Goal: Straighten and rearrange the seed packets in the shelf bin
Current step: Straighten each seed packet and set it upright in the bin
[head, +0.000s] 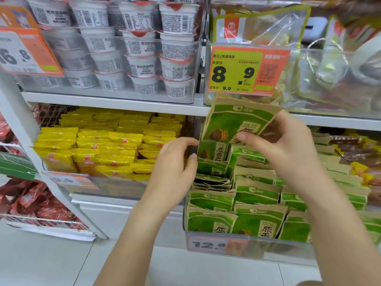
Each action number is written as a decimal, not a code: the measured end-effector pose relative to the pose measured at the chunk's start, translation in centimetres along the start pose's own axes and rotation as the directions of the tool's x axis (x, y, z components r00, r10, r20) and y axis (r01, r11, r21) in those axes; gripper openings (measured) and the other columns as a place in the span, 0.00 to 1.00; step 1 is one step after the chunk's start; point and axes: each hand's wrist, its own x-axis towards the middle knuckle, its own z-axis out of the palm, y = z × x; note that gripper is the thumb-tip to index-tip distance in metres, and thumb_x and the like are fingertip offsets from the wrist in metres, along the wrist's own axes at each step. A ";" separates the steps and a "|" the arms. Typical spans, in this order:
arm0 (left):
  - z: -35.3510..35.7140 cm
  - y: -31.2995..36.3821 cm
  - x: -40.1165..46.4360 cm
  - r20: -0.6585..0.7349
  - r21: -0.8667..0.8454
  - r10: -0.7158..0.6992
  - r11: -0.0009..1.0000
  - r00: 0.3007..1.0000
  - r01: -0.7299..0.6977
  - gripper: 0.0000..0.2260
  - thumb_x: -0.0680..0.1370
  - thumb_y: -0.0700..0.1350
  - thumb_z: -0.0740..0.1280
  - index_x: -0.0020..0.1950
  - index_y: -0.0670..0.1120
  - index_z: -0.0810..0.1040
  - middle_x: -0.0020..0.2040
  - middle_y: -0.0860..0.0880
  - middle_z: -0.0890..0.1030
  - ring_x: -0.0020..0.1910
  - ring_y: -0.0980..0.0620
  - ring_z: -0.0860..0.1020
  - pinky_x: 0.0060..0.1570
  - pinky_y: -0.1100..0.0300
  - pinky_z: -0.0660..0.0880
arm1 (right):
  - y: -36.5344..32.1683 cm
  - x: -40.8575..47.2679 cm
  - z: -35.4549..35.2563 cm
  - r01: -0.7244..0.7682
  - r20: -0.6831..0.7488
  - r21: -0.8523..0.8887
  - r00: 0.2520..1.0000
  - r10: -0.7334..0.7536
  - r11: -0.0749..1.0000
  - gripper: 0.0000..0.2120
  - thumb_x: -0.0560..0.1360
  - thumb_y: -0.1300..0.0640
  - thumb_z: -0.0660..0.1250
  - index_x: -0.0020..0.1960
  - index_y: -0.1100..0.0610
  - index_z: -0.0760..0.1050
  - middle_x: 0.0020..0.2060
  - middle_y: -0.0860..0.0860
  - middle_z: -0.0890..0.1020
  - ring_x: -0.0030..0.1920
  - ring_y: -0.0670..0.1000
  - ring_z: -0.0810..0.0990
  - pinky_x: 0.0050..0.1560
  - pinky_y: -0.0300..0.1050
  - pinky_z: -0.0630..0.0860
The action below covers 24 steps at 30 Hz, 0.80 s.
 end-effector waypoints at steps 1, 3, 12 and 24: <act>0.1 0.0 0.2 0.063 0.062 0.029 0.998 0.998 -0.033 0.14 0.81 0.39 0.62 0.66 0.49 0.75 0.63 0.54 0.76 0.70 0.56 0.66 0.68 0.66 0.59 | 0.1 0.0 0.1 -0.006 0.024 -0.034 1.000 0.007 0.999 0.14 0.69 0.51 0.74 0.48 0.36 0.73 0.44 0.30 0.81 0.45 0.39 0.80 0.50 0.43 0.77; 0.3 0.0 0.4 0.171 0.157 0.056 0.984 0.984 -0.083 0.16 0.82 0.39 0.59 0.67 0.48 0.76 0.67 0.52 0.76 0.75 0.54 0.61 0.70 0.65 0.54 | 0.5 -0.1 0.5 -0.037 0.059 -0.111 0.997 0.044 0.993 0.12 0.69 0.47 0.72 0.49 0.36 0.74 0.44 0.32 0.82 0.46 0.38 0.80 0.51 0.43 0.77; -0.2 0.5 0.5 0.228 0.303 0.043 0.946 0.973 -0.112 0.15 0.83 0.43 0.57 0.66 0.51 0.78 0.65 0.53 0.79 0.69 0.55 0.70 0.74 0.61 0.50 | 2.0 0.8 2.6 -0.162 0.140 -0.251 0.969 0.202 0.954 0.15 0.74 0.48 0.70 0.59 0.49 0.76 0.50 0.43 0.81 0.44 0.45 0.81 0.49 0.46 0.78; -0.2 0.7 2.1 0.306 0.494 0.052 0.845 0.951 -0.205 0.14 0.79 0.48 0.66 0.64 0.54 0.80 0.63 0.54 0.79 0.67 0.52 0.69 0.67 0.57 0.62 | 2.5 1.7 3.5 -0.139 0.073 -0.435 0.979 0.189 0.890 0.04 0.76 0.54 0.69 0.47 0.46 0.81 0.41 0.43 0.73 0.40 0.41 0.73 0.45 0.40 0.68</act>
